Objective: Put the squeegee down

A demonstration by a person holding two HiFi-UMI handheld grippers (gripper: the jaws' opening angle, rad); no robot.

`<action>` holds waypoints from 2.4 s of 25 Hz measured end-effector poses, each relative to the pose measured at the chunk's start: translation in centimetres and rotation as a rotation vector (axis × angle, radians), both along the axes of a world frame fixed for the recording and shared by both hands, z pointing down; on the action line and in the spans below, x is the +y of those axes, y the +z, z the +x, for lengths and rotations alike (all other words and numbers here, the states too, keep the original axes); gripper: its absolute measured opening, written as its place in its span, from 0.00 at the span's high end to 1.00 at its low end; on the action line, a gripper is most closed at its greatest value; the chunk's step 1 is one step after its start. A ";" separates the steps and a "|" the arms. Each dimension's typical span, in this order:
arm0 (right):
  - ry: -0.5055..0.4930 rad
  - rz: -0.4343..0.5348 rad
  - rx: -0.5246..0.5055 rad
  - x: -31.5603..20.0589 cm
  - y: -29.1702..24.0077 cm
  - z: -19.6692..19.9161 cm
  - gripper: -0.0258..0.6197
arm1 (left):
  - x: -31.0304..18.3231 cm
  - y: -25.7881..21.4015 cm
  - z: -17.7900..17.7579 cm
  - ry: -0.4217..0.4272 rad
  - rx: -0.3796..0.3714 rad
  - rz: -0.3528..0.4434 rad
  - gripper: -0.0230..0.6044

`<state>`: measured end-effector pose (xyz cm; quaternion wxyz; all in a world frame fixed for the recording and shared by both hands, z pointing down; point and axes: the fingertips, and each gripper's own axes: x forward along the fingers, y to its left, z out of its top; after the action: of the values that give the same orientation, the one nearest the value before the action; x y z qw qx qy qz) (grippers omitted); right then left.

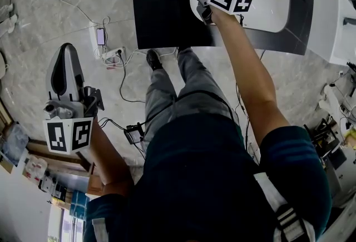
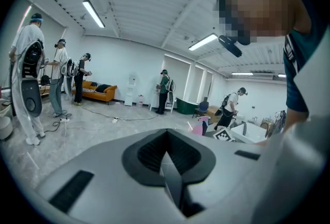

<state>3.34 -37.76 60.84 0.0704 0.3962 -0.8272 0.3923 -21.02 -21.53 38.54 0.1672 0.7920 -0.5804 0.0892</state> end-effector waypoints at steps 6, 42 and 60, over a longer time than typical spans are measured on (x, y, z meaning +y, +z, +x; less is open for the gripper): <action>-0.026 -0.055 0.018 0.6 2.0 -0.8 0.82 | 0.4 -0.4 -0.4 -0.003 0.000 0.009 0.96; 0.109 0.123 -0.050 4.9 -12.1 3.6 0.84 | 4.2 -9.7 -3.9 0.059 -0.038 0.209 0.96; 0.089 0.781 0.022 20.5 -41.8 6.1 0.95 | 8.7 -15.4 -2.8 0.201 -0.044 0.355 0.96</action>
<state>9.48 -17.30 19.07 -0.0941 0.4328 -0.8954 0.0464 -23.82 -12.88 23.09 0.0027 0.8609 -0.5085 0.0190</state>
